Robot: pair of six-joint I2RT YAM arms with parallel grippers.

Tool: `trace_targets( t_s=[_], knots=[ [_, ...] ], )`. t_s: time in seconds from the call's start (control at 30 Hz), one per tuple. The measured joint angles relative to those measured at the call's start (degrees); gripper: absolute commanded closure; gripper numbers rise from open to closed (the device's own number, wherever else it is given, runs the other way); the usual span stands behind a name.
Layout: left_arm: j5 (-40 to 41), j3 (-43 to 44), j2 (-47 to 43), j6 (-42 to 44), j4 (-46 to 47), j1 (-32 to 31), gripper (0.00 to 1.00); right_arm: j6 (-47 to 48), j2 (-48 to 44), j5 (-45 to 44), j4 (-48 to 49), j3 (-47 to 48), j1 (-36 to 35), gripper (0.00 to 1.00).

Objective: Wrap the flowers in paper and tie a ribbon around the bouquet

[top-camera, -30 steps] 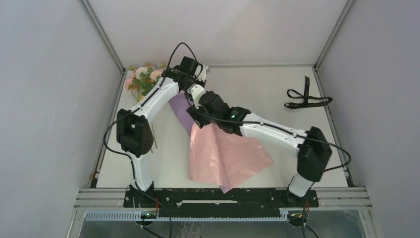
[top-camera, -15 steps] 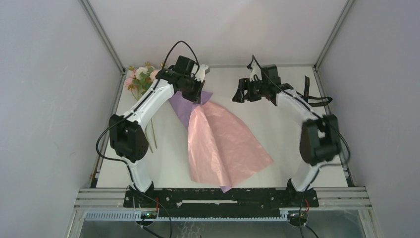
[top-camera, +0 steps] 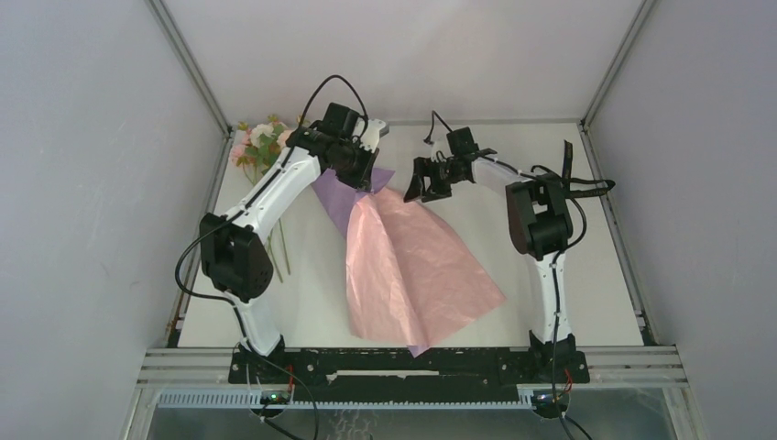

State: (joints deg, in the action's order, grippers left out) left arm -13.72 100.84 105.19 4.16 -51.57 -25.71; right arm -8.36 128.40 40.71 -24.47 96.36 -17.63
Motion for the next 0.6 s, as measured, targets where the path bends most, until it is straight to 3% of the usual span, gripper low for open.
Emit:
trace_targets(
  t_s=[0.13, 0.2, 0.27, 0.43, 0.6],
  knots=[
    [0.0, 0.0, 0.0, 0.4, 0.0, 0.0, 1.0, -0.7, 1.8, 1.9, 0.1, 0.2, -0.8, 0.19],
    [0.0, 0.0, 0.0, 0.6, 0.0, 0.0, 1.0, -1.2, 2.1, 3.0, 0.5, 0.3, -0.9, 0.25],
    [0.0, 0.0, 0.0, 0.8, 0.0, 0.0, 1.0, -1.5, 2.3, 3.3, 0.7, 0.3, -0.9, 0.41],
    [0.0, 0.0, -0.1, 1.0, 0.0, 0.0, 1.0, -3.1, 2.9, 5.4, 1.5, 0.2, -1.0, 1.0],
    [-0.2, 0.0, -1.2, 1.9, -0.1, 0.5, 1.0, -6.7, 0.8, 8.3, 6.9, -4.0, 0.4, 1.0]
  ],
)
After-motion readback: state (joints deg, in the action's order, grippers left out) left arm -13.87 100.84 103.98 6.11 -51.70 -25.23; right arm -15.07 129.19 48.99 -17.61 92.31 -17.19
